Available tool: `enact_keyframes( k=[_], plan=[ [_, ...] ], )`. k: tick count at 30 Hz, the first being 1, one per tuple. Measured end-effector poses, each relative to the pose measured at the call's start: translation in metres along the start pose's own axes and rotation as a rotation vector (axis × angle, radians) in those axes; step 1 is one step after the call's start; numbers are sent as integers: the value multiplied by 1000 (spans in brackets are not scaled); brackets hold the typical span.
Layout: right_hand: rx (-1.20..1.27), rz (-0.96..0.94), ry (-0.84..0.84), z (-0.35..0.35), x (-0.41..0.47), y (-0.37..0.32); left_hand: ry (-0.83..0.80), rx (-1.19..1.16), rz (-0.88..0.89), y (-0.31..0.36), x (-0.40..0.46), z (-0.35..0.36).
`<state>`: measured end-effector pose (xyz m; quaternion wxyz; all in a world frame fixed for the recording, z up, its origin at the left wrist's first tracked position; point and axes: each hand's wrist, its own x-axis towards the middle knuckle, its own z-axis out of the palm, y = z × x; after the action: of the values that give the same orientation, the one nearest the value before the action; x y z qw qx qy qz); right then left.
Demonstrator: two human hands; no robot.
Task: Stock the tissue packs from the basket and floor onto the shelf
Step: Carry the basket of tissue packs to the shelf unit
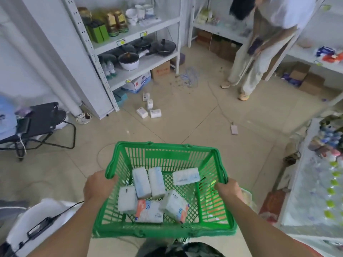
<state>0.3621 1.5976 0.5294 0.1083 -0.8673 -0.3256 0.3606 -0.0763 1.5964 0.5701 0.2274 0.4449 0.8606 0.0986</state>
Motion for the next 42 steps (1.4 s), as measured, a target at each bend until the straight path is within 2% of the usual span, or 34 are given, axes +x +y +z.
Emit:
enact_keyframes(
  k=[8,17,24,35,42],
  plan=[
    [-10,-8,14,3,65,-83,-26,-47,-45,51,76,-5],
    [40,18,63,5,126,-184,-13,-28,-10,108,196,-12],
    [86,88,78,-2,187,-233,-60,15,48,185,275,-14],
    [64,87,42,-31,295,-332,-10,34,78,283,375,-1],
    [34,106,55,-31,360,-400,-71,24,72,334,460,8]
  ],
)
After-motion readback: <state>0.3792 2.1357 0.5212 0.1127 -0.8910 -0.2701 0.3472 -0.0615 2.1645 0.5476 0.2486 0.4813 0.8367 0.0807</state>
